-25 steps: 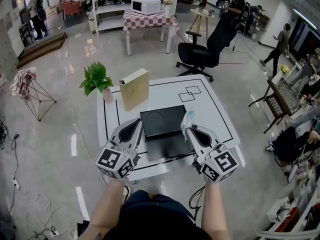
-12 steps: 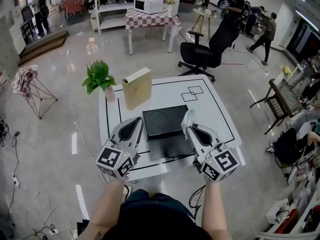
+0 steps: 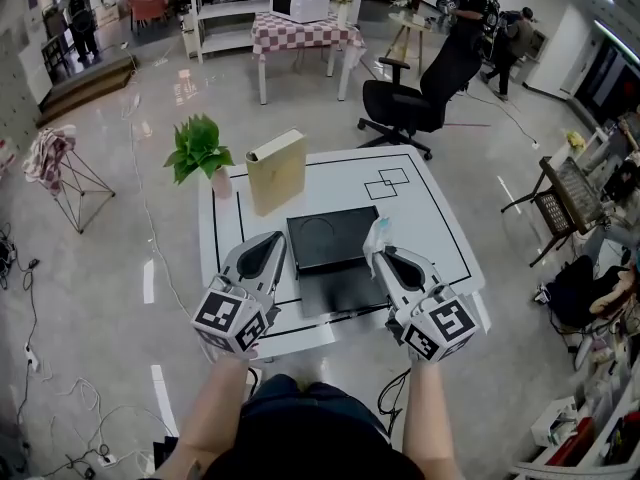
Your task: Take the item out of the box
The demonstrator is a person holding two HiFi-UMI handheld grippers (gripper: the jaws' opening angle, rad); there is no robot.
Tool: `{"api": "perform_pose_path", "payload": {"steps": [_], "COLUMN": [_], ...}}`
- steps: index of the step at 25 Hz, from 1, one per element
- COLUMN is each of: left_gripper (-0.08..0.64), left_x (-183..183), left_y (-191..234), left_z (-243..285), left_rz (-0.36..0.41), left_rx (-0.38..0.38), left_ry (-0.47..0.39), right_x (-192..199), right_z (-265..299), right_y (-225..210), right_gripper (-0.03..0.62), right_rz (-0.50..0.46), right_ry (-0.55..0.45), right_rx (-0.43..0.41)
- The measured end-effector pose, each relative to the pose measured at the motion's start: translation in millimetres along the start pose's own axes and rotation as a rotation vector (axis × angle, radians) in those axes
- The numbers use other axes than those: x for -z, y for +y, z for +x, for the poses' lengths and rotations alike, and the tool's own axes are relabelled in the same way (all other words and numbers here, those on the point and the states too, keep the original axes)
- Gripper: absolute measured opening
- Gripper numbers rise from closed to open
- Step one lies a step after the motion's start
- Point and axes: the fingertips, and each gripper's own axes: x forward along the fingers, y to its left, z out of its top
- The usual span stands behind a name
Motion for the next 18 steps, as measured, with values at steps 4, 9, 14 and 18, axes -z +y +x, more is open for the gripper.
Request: {"api": "perform_pose_path", "payload": {"steps": [4,9,14,18], "left_gripper": [0.003,0.003,0.003,0.003], "left_x": [2.5,2.3,3.3,3.9], "left_y": [-0.7,-0.2,-2.6,-4.8], "left_z": [0.6,2.1,3.7,4.8], "left_rz": [-0.002,-0.006,-0.009,-0.01], "left_rx": [0.001,0.005,0.008,0.01], "left_ry": [0.006,0.006,0.008,0.005], "right_x": [1.5,1.4,2.1,4.4], "right_z": [-1.6,-1.2,-4.2,-6.6], "right_y": [-0.9,-0.9,-2.6,-4.3], "right_gripper": [0.014,0.014,0.014,0.014], "right_rz": [0.002,0.0,0.001,0.002], "right_ry": [0.003,0.007,0.011,0.014], "right_rx": [0.003,0.007,0.011,0.015]}}
